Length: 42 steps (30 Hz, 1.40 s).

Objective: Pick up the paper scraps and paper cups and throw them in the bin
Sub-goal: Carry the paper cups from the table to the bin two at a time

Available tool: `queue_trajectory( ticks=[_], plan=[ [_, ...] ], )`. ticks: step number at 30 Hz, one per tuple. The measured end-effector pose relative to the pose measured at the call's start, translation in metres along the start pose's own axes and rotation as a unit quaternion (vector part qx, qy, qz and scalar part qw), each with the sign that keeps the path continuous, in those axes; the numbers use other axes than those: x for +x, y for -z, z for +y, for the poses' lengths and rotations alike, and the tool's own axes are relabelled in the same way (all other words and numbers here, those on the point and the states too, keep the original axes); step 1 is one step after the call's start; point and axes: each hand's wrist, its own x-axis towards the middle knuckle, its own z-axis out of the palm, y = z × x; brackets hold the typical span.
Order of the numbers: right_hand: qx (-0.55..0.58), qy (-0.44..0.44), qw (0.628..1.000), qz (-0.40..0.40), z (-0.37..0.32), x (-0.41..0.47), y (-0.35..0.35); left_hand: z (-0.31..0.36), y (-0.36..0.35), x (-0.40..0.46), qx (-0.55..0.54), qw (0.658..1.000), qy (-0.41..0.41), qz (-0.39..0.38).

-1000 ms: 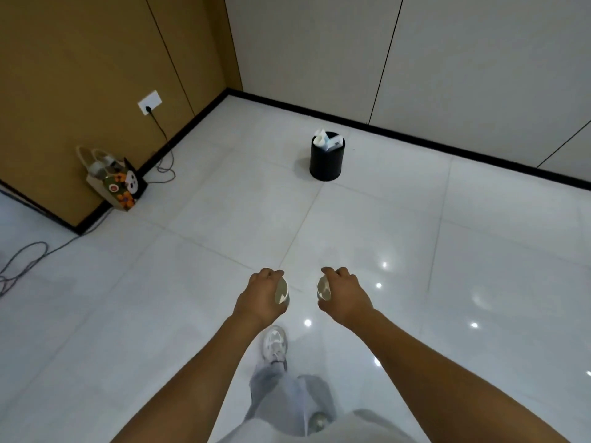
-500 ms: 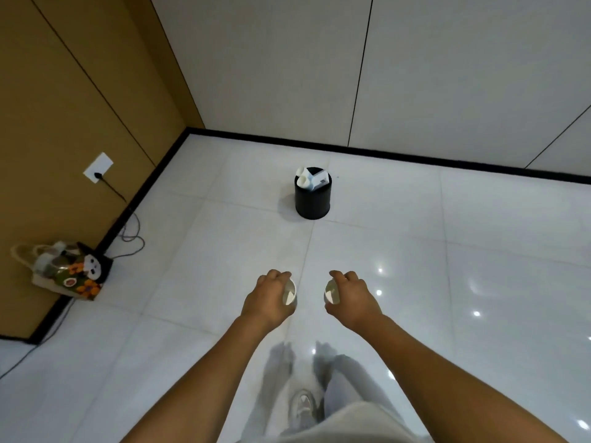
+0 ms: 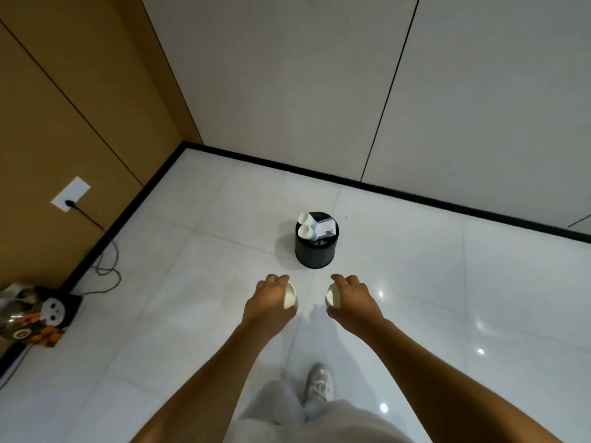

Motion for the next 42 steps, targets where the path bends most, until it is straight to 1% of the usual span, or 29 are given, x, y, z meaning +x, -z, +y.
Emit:
queue_trajectory(
  ticks=[7,14,18,23,28,31,35,39,42],
  plan=[
    [-0.016,0.021,0.999,-0.026,-0.015,0.134,0.053,-0.001,0.034,0.119,-0.017,0.999,0.026,-0.005],
    [-0.033,0.024,0.999,-0.025,-0.039,0.273,0.091,-0.013,0.065,0.245,-0.043,0.997,0.064,-0.009],
    [-0.036,0.038,0.998,-0.040,-0.050,0.332,0.110,-0.013,0.080,0.297,-0.041,0.995,0.092,-0.020],
    [-0.060,0.075,0.992,-0.086,-0.056,0.407,0.124,-0.018,0.079,0.346,-0.059,0.989,0.137,-0.022],
    [-0.091,0.116,0.980,-0.132,-0.049,0.486,0.114,-0.018,0.046,0.393,-0.118,0.969,0.218,-0.007],
    [-0.109,0.137,0.971,-0.164,-0.036,0.529,0.095,-0.016,0.011,0.420,-0.142,0.956,0.257,-0.009],
    [-0.124,0.150,0.962,-0.192,-0.008,0.593,0.049,-0.031,-0.049,0.474,-0.172,0.936,0.307,-0.004],
    [-0.136,0.163,0.953,-0.214,0.013,0.649,-0.003,-0.055,-0.110,0.522,-0.193,0.925,0.327,0.006],
    [-0.148,0.188,0.942,-0.234,0.023,0.682,-0.037,-0.070,-0.147,0.551,-0.193,0.926,0.324,0.005]
  ],
)
